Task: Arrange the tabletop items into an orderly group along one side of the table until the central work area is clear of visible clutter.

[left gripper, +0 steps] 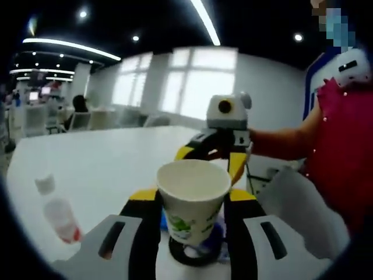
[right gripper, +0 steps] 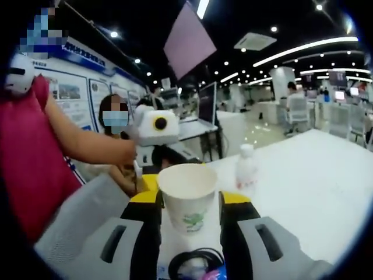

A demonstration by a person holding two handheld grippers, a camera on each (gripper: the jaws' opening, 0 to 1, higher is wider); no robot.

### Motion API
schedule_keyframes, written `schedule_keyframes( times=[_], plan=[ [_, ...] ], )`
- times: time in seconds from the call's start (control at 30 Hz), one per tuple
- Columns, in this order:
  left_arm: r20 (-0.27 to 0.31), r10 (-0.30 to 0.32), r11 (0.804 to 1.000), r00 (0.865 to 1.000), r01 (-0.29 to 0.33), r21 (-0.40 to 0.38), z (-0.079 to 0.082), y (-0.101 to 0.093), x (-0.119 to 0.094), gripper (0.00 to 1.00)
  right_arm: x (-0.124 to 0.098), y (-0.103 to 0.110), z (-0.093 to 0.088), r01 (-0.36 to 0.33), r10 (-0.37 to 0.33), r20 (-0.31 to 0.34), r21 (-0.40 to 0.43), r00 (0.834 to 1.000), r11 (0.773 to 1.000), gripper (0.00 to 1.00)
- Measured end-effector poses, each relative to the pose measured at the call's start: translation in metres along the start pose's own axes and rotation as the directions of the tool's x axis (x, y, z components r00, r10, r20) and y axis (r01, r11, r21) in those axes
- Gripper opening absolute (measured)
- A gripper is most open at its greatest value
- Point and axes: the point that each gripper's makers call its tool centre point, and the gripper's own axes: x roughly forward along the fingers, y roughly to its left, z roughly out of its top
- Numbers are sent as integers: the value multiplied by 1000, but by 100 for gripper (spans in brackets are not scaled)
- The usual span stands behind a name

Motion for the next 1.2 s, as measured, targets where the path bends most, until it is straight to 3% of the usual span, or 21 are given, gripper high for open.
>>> schedule_keyframes(
  times=[0.17,0.3,0.47,0.57,0.7,1.03,1.2],
  plan=[
    [-24,-35,999,999,34,-18,-4,0,4,40,2,0,-3,-34,34,1,-2,999,999,38],
    [-49,-19,1000,999,19,-16,-8,7,5,39,5,-6,-8,-27,27,-10,-3,1000,1000,35],
    [-68,39,999,997,-39,-6,-10,24,4,39,8,-24,-9,10,-10,8,21,1000,1000,35],
    [-97,127,992,987,-128,-9,-19,44,-2,43,8,-37,-5,35,-37,41,35,998,999,35],
    [-75,152,986,986,-156,-59,-28,51,-13,44,9,-57,-6,99,-100,50,18,994,995,35],
    [-86,231,969,969,-237,-67,-47,45,-30,46,30,-107,-24,213,-213,50,4,976,977,34],
    [-137,235,970,962,-241,-30,-61,34,-26,46,41,-124,-36,238,-238,46,11,970,971,34]
  ],
)
